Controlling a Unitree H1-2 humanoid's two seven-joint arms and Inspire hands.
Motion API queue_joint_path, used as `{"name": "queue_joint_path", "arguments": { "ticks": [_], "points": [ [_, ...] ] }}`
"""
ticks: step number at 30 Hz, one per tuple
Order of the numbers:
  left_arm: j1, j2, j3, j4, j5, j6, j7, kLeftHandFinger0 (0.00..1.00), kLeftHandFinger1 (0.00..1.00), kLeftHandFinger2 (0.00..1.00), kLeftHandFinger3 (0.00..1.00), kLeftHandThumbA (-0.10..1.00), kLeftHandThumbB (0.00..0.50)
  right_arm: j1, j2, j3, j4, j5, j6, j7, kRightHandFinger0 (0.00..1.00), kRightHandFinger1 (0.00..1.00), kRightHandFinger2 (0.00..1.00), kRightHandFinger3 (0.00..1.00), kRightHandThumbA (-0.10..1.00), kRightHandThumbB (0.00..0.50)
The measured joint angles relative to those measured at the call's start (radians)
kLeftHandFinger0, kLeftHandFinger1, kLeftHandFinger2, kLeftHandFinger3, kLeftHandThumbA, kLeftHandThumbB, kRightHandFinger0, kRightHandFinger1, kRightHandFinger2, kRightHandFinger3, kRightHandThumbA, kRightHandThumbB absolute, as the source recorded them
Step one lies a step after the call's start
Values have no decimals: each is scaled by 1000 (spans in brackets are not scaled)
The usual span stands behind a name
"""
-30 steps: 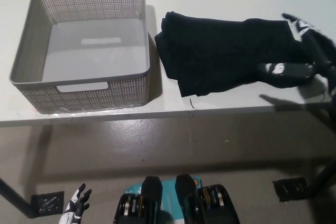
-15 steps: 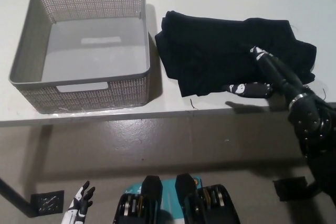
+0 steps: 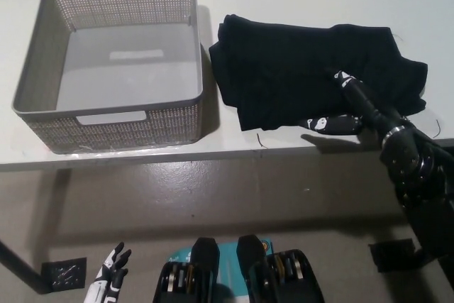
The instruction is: Use the right hand to pick up a t shirt on the right hand side and place it into a contianer on the left side
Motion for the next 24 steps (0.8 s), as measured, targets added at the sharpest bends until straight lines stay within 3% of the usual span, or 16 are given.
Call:
{"name": "queue_joint_path", "arguments": {
  "ticks": [24],
  "points": [
    [-8,2,6,-2,-1,0,-1,1000,983,968,1000,1000,274,-136,-15,33,309,0,-216,-71,1000,1000,1000,1000,1000,499]
  ]
}}
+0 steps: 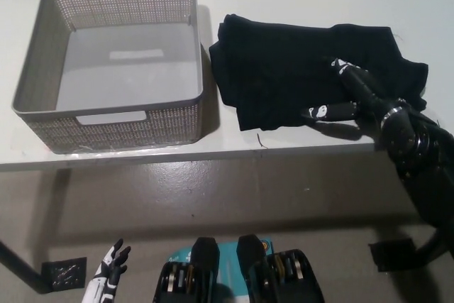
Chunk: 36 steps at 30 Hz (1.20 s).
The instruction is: Use the right hand to pick up a t shirt on the right hand side and place it into a contianer on the left side
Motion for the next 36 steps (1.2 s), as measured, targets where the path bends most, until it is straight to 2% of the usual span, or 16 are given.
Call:
{"name": "queue_joint_path", "arguments": {
  "ticks": [4,12,15,16,17,18,19,20,21,23,24,25,28,29,30,36],
  "points": [
    [-1,0,4,0,-4,0,-2,1000,974,957,1000,1000,268,-12,7,2,69,1,-22,-27,1000,1000,1000,1000,1000,499],
    [-15,0,8,-10,-8,0,-10,1000,976,954,1000,999,288,-44,40,2,195,1,-68,-96,1000,1000,1000,1000,1000,500],
    [-16,0,10,-24,-10,1,-11,1000,978,958,1000,1000,298,-54,51,2,230,2,-84,-125,1000,1000,1000,1000,1000,461],
    [-15,0,10,-29,-11,1,-12,1000,978,961,1000,1000,286,-56,55,0,241,4,-89,-133,1000,1000,1000,1000,856,403],
    [-16,0,10,-30,-11,1,-12,1000,983,969,1000,1000,278,-57,56,-2,247,5,-91,-139,756,883,935,890,227,234],
    [-16,0,11,-32,-13,1,-13,1000,976,962,1000,1000,277,-58,67,-18,261,12,-105,-166,172,301,416,440,-82,140],
    [-16,0,11,-32,-14,1,-14,1000,973,956,1000,1000,275,-58,78,-35,273,18,-118,-192,34,72,214,276,-96,88],
    [-16,-1,11,-32,-14,1,-14,1000,975,959,1000,1000,266,-58,80,-38,276,20,-121,-198,1,11,242,272,-100,72],
    [-16,-1,11,-32,-14,1,-15,1000,976,961,1000,1000,265,-58,92,-57,287,26,-138,-233,0,47,401,443,-100,47],
    [-16,-1,11,-32,-14,1,-15,1000,975,961,1000,1000,267,-58,106,-87,298,36,-158,-277,0,68,472,475,-100,49],
    [-16,-1,11,-32,-14,1,-15,1000,981,965,1000,1000,272,-58,116,-105,306,44,-171,-301,0,168,549,586,-100,76],
    [-16,-1,11,-32,-14,1,-15,1000,997,977,1000,1000,266,-58,125,-117,316,50,-190,-329,0,227,588,634,-100,94],
    [-15,-1,11,-39,-14,4,-17,1000,995,973,1000,994,273,-58,143,-149,326,69,-221,-369,0,301,622,682,-100,96],
    [-15,-1,11,-45,-14,6,-20,1000,992,969,1000,987,271,-57,155,-161,336,80,-241,-394,0,306,627,688,-100,69],
    [-16,-1,11,-46,-14,6,-21,1000,995,970,1000,992,260,-57,159,-164,343,84,-248,-403,0,372,684,727,-100,87],
    [-16,-1,10,-48,-15,9,-28,1000,985,958,1000,966,250,-57,180,-190,398,111,-290,-483,0,382,694,719,-100,83]
  ]
}}
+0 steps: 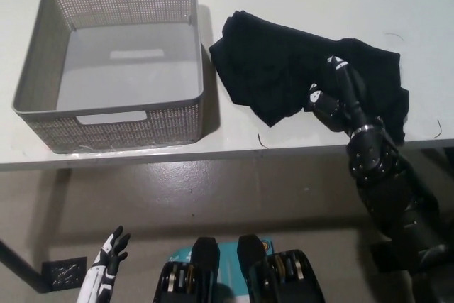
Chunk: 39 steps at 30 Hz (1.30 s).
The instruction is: Use the right hand to pick up a t shirt on the right hand side and place it into a contianer on the left side
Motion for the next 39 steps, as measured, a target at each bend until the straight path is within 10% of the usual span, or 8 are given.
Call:
{"name": "queue_joint_path", "arguments": {
  "ticks": [11,15,20,21,23,39],
  "points": [
    [0,0,0,3,1,-1,-1,1000,969,949,1000,980,263,0,17,-103,4,91,-25,-47,0,222,532,498,-100,141],
    [0,-1,0,4,2,0,-1,1000,971,949,1000,974,263,0,47,-194,-58,167,-9,-31,0,43,481,528,-100,84],
    [1,-3,0,9,1,0,-2,1000,985,960,1000,979,266,-1,93,-288,-183,264,63,-4,0,32,480,509,-100,90],
    [1,-3,0,11,1,0,-2,1000,985,960,1000,979,266,-3,104,-305,-206,280,76,0,0,123,588,606,-100,154],
    [1,-3,0,17,1,0,-2,1000,968,946,1000,990,282,-12,128,-344,-257,325,115,6,0,9,469,477,-100,103],
    [0,-3,-7,21,12,4,-2,1000,992,964,1000,1000,328,-305,155,-499,-433,545,391,-2,0,107,518,524,-100,88]
  ]
}}
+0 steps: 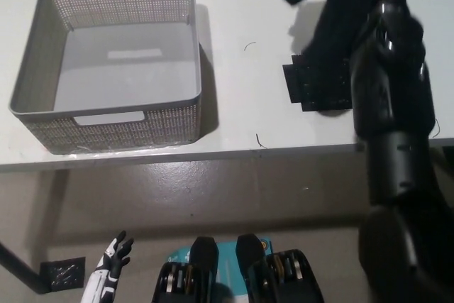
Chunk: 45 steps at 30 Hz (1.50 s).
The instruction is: Use the right hand to pick up a t shirt on the right hand side and place it into a contianer on the left side
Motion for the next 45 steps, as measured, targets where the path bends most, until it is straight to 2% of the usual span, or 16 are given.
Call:
{"name": "queue_joint_path", "arguments": {
  "ticks": [1,7,8,10,12,19,24,30,33,34,39,40,41,43,44,45],
  "points": [
    [0,0,-3,0,2,3,0,1000,998,976,1000,1000,308,-13,2,3,-8,7,12,0,0,114,531,536,-100,97],
    [1,0,-22,-3,16,15,0,1000,997,976,1000,1000,313,-50,37,33,3,31,39,1,0,96,525,564,-100,110],
    [1,0,-25,-3,18,16,0,1000,1000,986,1000,1000,350,-54,43,36,16,34,39,1,0,107,539,559,-100,104],
    [0,0,-33,-2,19,16,0,1000,1000,992,1000,1000,354,-67,60,46,67,40,39,2,0,101,532,552,-100,108],
    [-2,-1,-41,-3,19,16,-1,1000,995,969,1000,988,304,-81,80,57,117,45,37,2,0,85,523,520,-100,112],
    [-8,-21,-62,1,20,13,-2,980,946,939,1000,971,286,-102,160,106,219,48,15,6,0,1,489,493,-100,118],
    [-13,-34,-81,19,24,6,-3,985,940,930,1000,968,287,-116,227,141,283,48,-16,8,0,0,472,483,-100,138],
    [-18,-38,-95,26,29,5,-3,977,928,915,1000,958,306,-146,285,173,379,47,-60,10,0,0,480,463,-100,134],
    [-18,-39,-97,26,31,5,-3,975,925,913,1000,964,300,-161,301,202,435,41,-79,7,0,0,440,444,-100,125],
    [-18,-39,-98,26,32,5,-3,962,922,906,1000,966,310,-166,303,211,456,39,-85,4,0,0,471,481,-100,91],
    [-18,-39,-101,25,35,5,-3,968,923,909,1000,974,305,-167,305,245,509,37,-103,-20,0,26,545,557,-100,95],
    [-18,-40,-102,25,36,5,-3,962,914,902,1000,964,290,-168,305,248,515,35,-105,-26,0,5,505,555,-100,103],
    [-17,-40,-103,25,37,5,-3,955,904,894,1000,951,283,-168,305,251,521,30,-108,-35,55,88,508,579,-100,159],
    [-17,-40,-104,25,40,5,-2,955,903,890,1000,937,279,-169,304,260,532,20,-121,-51,2,4,352,442,-100,170],
    [-17,-40,-104,25,40,5,-3,965,910,896,1000,933,281,-169,303,274,540,11,-127,-60,305,339,1000,1000,342,382],
    [-17,-40,-104,24,41,5,-3,967,913,903,1000,941,287,-169,303,281,543,6,-129,-60,1000,1000,1000,1000,449,495]
  ]
}}
